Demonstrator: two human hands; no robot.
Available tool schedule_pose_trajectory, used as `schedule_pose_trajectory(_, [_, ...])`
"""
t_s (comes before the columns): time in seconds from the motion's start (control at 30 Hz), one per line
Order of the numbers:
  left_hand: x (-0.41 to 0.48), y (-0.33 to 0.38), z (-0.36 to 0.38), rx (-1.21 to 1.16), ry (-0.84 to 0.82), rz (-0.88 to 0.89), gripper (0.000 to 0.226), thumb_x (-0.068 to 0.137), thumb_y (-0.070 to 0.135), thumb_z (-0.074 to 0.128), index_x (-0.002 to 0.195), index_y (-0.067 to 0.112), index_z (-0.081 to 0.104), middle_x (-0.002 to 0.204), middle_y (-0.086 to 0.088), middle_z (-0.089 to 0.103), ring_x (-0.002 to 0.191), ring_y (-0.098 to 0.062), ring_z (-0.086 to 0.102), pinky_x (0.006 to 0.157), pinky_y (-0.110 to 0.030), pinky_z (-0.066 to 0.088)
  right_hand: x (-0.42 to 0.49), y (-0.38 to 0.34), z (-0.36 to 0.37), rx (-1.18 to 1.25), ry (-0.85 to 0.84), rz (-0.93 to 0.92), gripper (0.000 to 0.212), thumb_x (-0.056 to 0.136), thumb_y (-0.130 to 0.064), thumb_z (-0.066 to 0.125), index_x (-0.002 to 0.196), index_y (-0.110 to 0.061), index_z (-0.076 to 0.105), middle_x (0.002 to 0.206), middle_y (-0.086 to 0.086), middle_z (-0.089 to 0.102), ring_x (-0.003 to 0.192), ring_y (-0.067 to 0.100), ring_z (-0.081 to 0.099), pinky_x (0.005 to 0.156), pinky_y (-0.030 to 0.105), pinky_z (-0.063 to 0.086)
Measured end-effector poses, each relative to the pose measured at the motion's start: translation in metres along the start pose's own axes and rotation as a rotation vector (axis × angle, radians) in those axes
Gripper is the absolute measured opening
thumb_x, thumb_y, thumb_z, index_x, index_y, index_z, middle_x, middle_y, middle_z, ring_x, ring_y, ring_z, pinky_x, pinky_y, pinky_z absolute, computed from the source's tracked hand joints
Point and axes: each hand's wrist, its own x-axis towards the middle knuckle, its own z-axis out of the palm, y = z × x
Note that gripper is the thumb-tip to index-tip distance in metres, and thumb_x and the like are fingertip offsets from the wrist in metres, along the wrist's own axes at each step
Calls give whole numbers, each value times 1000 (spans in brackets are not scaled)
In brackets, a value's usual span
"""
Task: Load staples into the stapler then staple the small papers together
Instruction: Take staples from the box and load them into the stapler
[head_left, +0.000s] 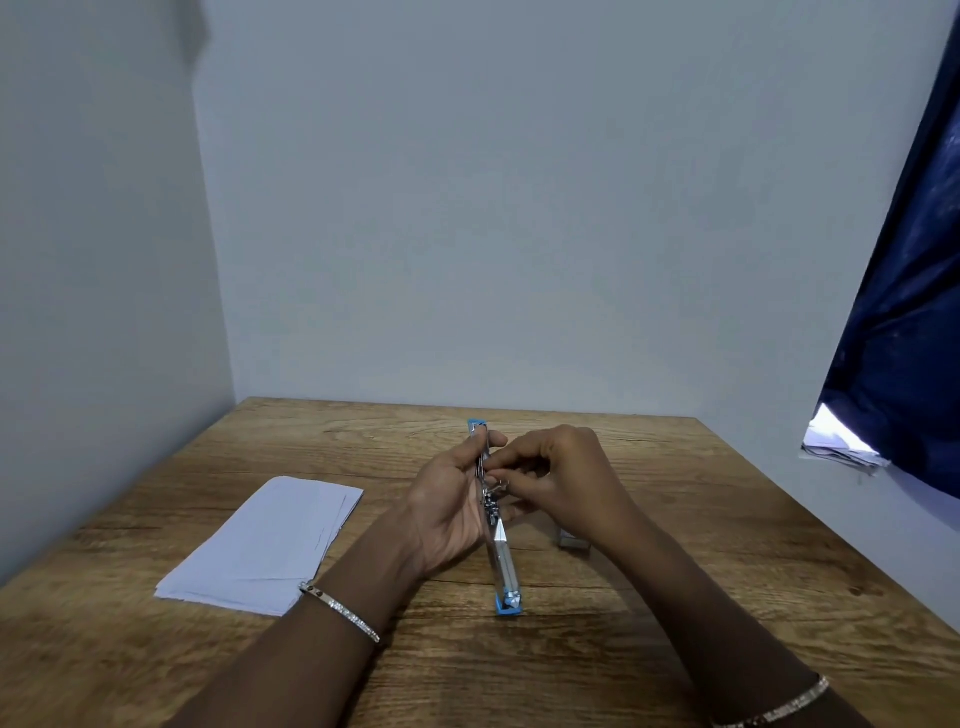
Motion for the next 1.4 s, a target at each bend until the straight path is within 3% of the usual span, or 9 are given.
schedule_pose_trajectory(0.13, [1,-2,-3,34,-28,-26,32,106,36,39,97,10,56,96,-20,61,94,-32,59,116,-59,28,1,1,-4,-22,-50,-5,20,76,-12,86,96,-14,83,86,2,81,68,-8,68,70,5,49])
schedule_pose_trajectory(0.3, [-3,-4,-2,119,-26,-53,38,107,37,36,93,10,58,104,-18,66,95,-31,63,104,-62,40,2,4,-5,-5,-77,27,16,74,-11,87,89,-15,83,78,1,81,70,3,74,65,6,51])
schedule_pose_trajectory(0.53, [-3,-2,-4,110,-5,-79,51,107,37,34,138,1,51,145,-24,54,124,-36,60,98,-60,49,3,6,2,123,-84,132,11,78,-3,82,85,-11,82,73,1,79,67,8,76,63,14,56])
schedule_pose_trajectory(0.67, [-6,0,-2,15,27,-165,59,108,36,31,114,-11,67,127,-25,67,113,-35,67,99,-59,50,2,6,4,209,-102,194,9,79,-1,80,83,-9,80,72,8,78,64,13,76,60,21,58])
schedule_pose_trajectory(0.77, [-7,6,2,-93,62,-208,57,109,31,31,112,-16,64,130,-28,64,128,-37,58,103,-56,44,1,4,8,205,-77,144,9,80,-7,80,85,-15,80,69,-2,76,60,2,68,58,18,54])
schedule_pose_trajectory(0.9, [-11,13,4,-103,86,-207,50,108,23,34,108,-19,60,110,-33,68,113,-37,64,83,-58,55,0,1,15,177,-92,68,19,81,-2,74,89,-18,80,67,-10,69,58,-2,57,58,14,47])
schedule_pose_trajectory(1.03, [-10,12,6,-52,141,-162,47,108,25,36,93,-12,60,87,-26,69,78,-33,72,66,-50,60,1,0,14,33,-79,-34,24,77,1,70,89,-17,81,80,-8,70,67,3,60,61,11,43])
schedule_pose_trajectory(1.17, [-9,11,6,75,194,-86,37,106,28,39,89,1,58,90,-19,57,85,-29,63,73,-49,58,-1,0,8,-88,-105,-173,27,77,-4,67,93,-18,82,81,0,71,71,17,66,64,29,50])
schedule_pose_trajectory(1.4, [-11,6,8,113,152,-60,43,106,35,39,87,4,62,76,-16,68,67,-28,74,66,-45,63,-1,1,0,-492,-101,-239,43,87,-23,56,124,-41,68,90,-8,62,81,16,61,62,27,36])
